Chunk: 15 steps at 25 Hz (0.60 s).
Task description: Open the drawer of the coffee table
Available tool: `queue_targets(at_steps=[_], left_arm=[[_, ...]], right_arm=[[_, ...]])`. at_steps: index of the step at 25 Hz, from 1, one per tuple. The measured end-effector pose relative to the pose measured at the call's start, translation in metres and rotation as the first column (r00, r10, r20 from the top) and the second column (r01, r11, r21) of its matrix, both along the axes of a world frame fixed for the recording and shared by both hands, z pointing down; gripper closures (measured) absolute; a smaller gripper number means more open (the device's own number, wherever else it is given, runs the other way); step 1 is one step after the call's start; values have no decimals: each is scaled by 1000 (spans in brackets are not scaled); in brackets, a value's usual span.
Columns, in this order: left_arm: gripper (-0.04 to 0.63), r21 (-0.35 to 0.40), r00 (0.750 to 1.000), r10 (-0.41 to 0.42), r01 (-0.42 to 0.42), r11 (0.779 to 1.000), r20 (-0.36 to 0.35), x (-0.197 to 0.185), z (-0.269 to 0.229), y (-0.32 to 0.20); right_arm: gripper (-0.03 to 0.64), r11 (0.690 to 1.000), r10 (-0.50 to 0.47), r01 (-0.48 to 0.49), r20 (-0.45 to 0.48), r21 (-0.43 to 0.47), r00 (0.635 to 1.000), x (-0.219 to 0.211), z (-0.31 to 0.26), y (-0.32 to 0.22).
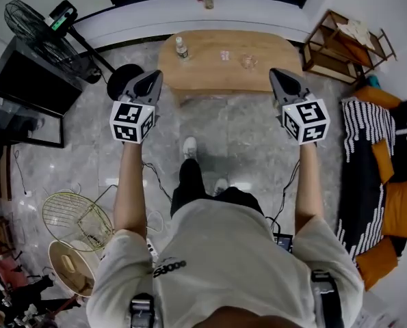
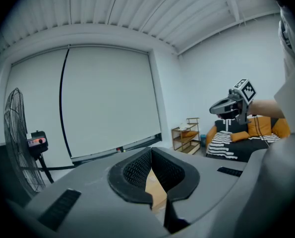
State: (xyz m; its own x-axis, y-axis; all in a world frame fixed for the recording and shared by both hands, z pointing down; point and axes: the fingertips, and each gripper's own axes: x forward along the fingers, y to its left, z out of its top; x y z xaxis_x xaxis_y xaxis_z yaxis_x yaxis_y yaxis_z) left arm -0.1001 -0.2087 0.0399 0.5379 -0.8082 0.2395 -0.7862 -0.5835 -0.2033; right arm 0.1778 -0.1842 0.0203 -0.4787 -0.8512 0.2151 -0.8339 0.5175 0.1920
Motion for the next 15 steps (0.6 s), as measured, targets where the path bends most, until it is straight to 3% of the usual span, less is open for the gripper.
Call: queue_targets(at_steps=[7,15], left_arm=[[577,20,1000,24,-24,1000,-10,-13,66,-92],[577,58,999,38,-37,998,-24,-38,201,-174]], right_arm=[[624,999,32,-32,6,22,999,-3,60,-82],[624,993,82,-87,69,80,994,-8,187,-159]])
